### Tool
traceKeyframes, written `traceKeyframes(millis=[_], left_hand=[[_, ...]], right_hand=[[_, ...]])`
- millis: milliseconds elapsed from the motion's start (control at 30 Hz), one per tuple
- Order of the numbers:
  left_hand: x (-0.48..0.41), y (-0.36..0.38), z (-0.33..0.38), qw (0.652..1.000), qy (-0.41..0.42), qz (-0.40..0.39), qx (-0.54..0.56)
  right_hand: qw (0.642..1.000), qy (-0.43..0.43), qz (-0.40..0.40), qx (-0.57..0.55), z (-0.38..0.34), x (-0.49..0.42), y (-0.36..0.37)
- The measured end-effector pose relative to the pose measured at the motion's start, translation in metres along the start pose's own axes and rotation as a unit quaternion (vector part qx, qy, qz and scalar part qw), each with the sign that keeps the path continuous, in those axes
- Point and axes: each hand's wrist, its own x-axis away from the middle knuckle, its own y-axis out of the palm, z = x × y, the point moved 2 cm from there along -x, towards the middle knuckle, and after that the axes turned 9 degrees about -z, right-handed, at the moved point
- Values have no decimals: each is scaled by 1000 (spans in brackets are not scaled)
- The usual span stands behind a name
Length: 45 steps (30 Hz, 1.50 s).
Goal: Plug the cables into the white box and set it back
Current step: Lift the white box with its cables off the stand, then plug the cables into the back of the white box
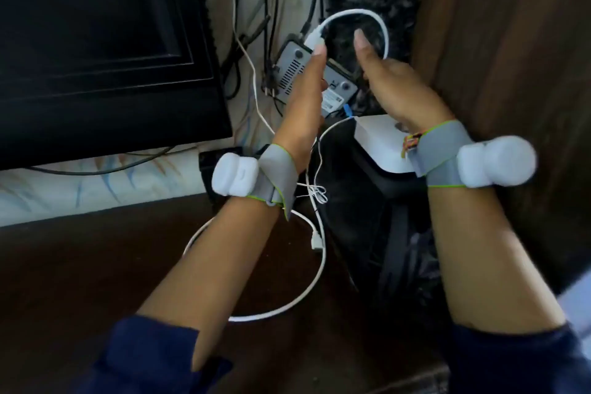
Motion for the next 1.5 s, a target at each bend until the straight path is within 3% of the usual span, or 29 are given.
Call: traceKeyframes(millis=[133, 300, 467, 567, 767, 1033, 1267, 1500], left_hand=[[-3, 31, -15, 999, -32, -23, -28], [-13, 58, -37, 996, -51, 1, -69], [-17, 67, -56, 977, -106, -19, -185], [-20, 66, -57, 982, -99, -16, -162], [-17, 32, -46, 993, -46, 78, 72], [1, -67, -27, 993, -96, 35, 66], [41, -118, -67, 970, -49, 232, -53], [67, -148, -125, 937, 12, 278, -212]], right_hand=[[987, 115, 4, 116, 39, -6, -18], [976, 145, -9, 164, 64, -9, -21], [967, 178, -5, 180, 63, -14, -14], [964, 196, -2, 179, 62, -14, -12], [992, 103, 15, 76, 33, -9, 12], [997, -44, 58, 14, -29, 19, 65], [996, -29, -81, -15, -26, 40, 133], [979, 29, -204, 8, 7, 47, 179]])
